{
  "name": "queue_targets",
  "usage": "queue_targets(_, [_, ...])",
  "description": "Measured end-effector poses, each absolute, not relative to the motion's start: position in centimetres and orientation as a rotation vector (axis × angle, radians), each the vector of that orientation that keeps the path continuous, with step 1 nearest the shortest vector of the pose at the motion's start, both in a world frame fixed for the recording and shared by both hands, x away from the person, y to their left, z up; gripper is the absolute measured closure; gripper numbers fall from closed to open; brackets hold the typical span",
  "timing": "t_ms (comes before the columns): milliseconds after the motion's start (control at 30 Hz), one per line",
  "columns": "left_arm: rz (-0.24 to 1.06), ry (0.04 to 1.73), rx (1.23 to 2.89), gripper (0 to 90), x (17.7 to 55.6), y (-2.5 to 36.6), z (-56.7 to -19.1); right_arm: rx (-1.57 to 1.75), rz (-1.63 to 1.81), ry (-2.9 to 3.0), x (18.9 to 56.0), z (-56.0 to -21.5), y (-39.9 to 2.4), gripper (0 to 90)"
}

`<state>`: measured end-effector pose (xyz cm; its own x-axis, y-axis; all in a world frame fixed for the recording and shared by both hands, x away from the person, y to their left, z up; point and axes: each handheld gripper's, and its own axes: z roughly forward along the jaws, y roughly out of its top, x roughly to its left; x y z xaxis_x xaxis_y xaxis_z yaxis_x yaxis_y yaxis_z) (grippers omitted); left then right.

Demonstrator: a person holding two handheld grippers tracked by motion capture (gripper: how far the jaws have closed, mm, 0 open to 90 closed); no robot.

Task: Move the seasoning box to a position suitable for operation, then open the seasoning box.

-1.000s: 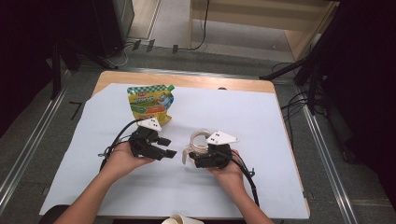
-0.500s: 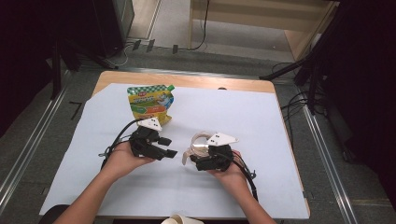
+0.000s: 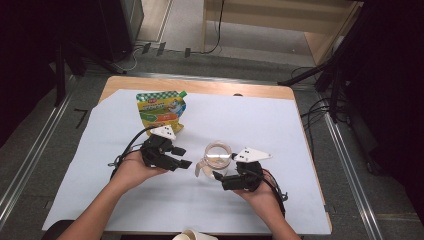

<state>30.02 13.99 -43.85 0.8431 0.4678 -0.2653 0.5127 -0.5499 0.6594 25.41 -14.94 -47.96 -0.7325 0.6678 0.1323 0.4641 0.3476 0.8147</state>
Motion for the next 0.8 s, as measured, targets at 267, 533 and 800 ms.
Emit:
queue_targets(267, [-0.089, 0.689, 2.257, 52.6, 31.4, 13.5, -43.1, 1.087, 1.340, 2.396, 24.5, -46.5, -17.8, 30.4])
queue_targets(533, [-0.100, 0.677, 2.263, 67.0, 32.0, 13.3, -43.9, 1.112, 1.356, 2.371, 24.7, -46.2, -18.7, 46.4])
queue_targets(800, [-0.113, 0.645, 2.262, 87.9, 31.4, 12.9, -44.0, 1.091, 1.354, 2.399, 24.8, -46.6, -18.1, 72.5])
